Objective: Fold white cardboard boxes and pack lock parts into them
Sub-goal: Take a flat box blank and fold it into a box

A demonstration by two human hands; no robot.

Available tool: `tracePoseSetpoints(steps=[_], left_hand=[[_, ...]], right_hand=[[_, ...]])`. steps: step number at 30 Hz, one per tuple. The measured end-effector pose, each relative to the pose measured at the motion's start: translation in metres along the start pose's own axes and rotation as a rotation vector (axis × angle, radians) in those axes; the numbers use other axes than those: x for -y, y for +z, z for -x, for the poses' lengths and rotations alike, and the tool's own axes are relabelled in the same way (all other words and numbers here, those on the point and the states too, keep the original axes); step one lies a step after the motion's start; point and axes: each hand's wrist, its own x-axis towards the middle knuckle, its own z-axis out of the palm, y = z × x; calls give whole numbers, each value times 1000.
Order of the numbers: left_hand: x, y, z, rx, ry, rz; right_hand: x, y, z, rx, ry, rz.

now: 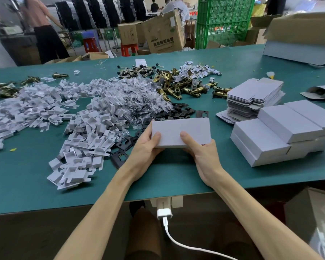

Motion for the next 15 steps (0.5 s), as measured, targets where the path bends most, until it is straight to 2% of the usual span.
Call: tracePoseSetpoints(steps=[5,8,11,15], left_hand=[[0,-4,-8,-278,8,70],[-1,-6,-9,-361,14,121],[-1,-7,-5,-365,2,66],[3,-6,-3,-246,9,-190]], right_hand=[[2,8,7,220,-91,133],[2,4,4,217,-140,155],[3,1,2,258,-171,157],[0,5,2,408,-162,315]])
